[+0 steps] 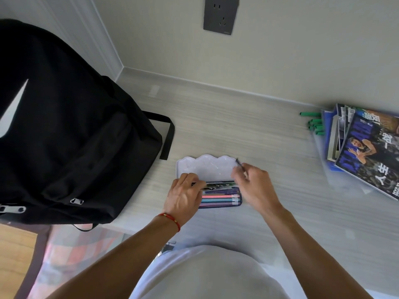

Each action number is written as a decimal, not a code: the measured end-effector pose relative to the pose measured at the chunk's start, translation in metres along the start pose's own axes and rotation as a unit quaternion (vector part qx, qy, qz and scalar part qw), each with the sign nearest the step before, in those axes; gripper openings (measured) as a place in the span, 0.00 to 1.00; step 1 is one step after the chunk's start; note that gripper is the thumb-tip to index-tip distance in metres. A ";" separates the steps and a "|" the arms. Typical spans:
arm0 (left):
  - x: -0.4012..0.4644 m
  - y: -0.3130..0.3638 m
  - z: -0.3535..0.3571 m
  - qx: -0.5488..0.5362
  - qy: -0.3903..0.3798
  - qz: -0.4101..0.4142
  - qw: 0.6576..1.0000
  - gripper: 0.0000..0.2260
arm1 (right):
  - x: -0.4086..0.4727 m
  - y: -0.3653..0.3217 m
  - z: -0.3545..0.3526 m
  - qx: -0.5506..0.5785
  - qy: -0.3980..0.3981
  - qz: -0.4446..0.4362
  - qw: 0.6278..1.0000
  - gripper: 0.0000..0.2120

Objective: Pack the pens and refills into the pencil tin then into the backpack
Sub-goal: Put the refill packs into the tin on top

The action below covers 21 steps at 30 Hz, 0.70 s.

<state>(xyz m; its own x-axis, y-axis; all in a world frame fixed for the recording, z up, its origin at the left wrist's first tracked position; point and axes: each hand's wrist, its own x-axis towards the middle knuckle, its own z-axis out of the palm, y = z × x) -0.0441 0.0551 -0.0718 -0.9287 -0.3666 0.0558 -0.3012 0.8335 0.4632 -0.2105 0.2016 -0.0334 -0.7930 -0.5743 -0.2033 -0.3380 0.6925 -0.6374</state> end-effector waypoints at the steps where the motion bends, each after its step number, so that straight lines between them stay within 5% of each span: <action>1: 0.000 0.008 -0.001 -0.055 0.007 -0.013 0.998 0.08 | 0.002 -0.006 -0.003 0.136 -0.007 0.058 0.989 0.17; 4: -0.001 0.036 -0.001 -0.240 -0.062 -0.068 0.966 0.12 | 0.003 -0.021 0.004 0.432 -0.043 0.180 0.883 0.20; 10: -0.002 0.034 -0.005 -0.273 -0.108 -0.126 0.948 0.08 | -0.007 -0.004 0.032 0.318 -0.064 0.226 0.919 0.20; 14: -0.007 0.005 -0.009 -0.140 -0.112 -0.063 0.982 0.08 | -0.017 0.017 0.032 0.334 -0.073 0.228 0.912 0.13; 17: -0.009 -0.008 -0.008 -0.020 -0.094 0.017 0.995 0.11 | -0.026 0.036 0.035 0.159 -0.077 0.172 0.969 0.11; 21: -0.011 -0.005 -0.004 0.087 -0.084 0.061 0.991 0.12 | -0.033 0.048 0.044 0.073 -0.043 0.129 0.988 0.05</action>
<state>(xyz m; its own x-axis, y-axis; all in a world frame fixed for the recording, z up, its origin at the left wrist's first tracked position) -0.0316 0.0535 -0.0711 -0.9791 -0.1964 -0.0536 -0.2034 0.9316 0.3014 -0.1780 0.2343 -0.0901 -0.7956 -0.4256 -0.4311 -0.0488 0.7543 -0.6547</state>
